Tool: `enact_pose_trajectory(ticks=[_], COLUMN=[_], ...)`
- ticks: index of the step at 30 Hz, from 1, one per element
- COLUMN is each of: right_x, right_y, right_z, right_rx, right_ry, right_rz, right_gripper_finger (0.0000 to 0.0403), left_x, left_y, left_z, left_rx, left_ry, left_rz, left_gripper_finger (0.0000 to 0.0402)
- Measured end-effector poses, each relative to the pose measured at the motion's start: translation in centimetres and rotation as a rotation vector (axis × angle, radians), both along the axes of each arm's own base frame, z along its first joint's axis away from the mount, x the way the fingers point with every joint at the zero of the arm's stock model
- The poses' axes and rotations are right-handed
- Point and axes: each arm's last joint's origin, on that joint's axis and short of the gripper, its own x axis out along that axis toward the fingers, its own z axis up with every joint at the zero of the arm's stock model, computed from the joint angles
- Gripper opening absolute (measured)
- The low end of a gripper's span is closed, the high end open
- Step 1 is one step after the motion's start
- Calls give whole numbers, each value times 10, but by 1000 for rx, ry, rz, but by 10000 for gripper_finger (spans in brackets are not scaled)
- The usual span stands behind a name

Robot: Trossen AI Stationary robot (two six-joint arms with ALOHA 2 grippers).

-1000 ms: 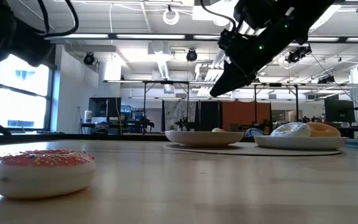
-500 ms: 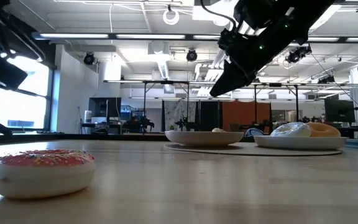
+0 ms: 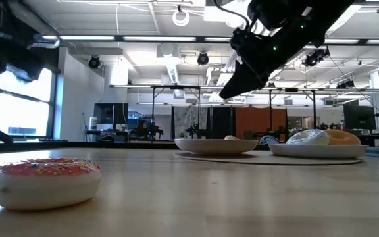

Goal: Pick & Place donuts
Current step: Put the top pink doughnut on the left white plate

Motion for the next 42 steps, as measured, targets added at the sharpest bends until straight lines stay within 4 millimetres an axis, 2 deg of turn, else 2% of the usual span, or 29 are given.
enact_pose_trajectory(ticks=[4, 8, 13, 17, 23, 30, 36, 39, 42], right_x=[3, 4, -3, -14, -26, -30, -30, -30, -30], right_y=[0, 0, 3, 5, 6, 7, 7, 6, 6], right_z=[5, 6, 3, 1, -6, -9, -9, -9, -9], right_rx=[-8, 10, 83, 126, 187, 203, 198, 188, 187], right_ry=[-64, -79, -10, 82, 205, 262, 262, 263, 263], right_rz=[0, 30, 58, 35, -33, -32, -28, -32, -32], right_gripper_finger=[129, 129, 129, 129, 129, 128, 128, 128, 128], left_x=[28, 61, 99, 118, 139, 159, 165, 165, 165], left_y=[4, 22, 62, 101, 160, 212, 237, 242, 241], left_z=[26, 47, 60, 66, 57, 28, 9, -2, -1], left_rx=[42, 90, 180, 254, 325, 383, 404, 394, 398], left_ry=[-146, -307, -493, -571, -606, -630, -625, -589, -593], left_rz=[-73, -198, -312, -360, -372, -350, -291, -282, -284], left_gripper_finger=[8, 6, 2, 3, 2, 2, 4, 11, 23])
